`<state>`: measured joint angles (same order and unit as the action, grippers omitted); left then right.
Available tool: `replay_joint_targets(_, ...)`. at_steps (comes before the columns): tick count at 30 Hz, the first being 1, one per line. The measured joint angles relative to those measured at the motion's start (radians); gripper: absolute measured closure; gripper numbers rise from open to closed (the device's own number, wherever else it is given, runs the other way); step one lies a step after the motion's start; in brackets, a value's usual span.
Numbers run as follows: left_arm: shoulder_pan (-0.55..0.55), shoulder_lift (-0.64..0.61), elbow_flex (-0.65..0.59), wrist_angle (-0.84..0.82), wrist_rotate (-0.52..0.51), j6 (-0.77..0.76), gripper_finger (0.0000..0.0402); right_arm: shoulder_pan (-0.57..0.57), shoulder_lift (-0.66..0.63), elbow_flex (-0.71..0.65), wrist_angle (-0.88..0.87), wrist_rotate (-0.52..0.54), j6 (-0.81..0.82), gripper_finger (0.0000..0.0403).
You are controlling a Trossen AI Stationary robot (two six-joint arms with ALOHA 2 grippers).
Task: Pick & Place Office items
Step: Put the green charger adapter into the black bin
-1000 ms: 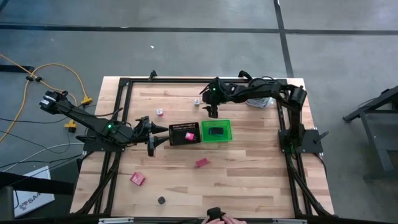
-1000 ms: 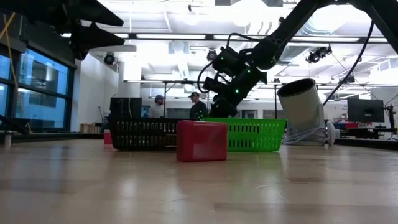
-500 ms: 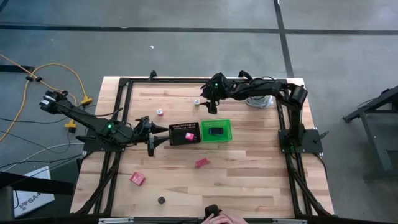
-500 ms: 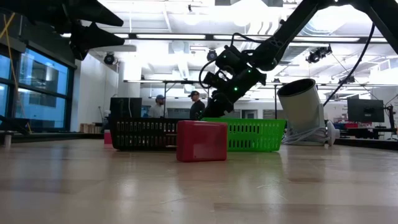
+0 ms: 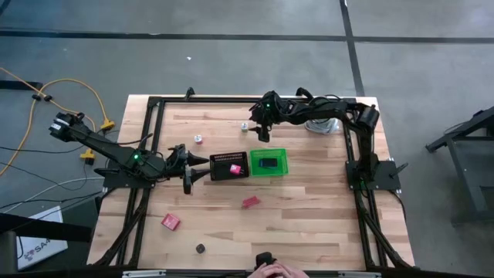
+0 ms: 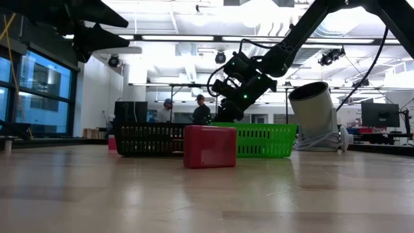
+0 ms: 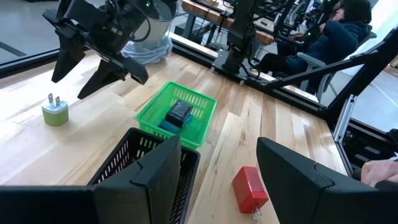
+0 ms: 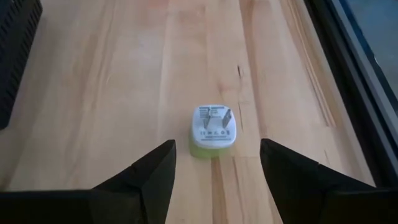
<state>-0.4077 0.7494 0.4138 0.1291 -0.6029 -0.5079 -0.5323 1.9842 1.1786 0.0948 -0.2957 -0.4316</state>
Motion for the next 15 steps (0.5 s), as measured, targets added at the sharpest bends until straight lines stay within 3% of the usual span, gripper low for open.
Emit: replay_joint_targets(15, 0.0, 0.0, 0.0, 0.0, 0.0, 0.0, 0.0198, 0.004, -0.006, 0.0, -0.026, 0.037, 0.053, 0.0182)
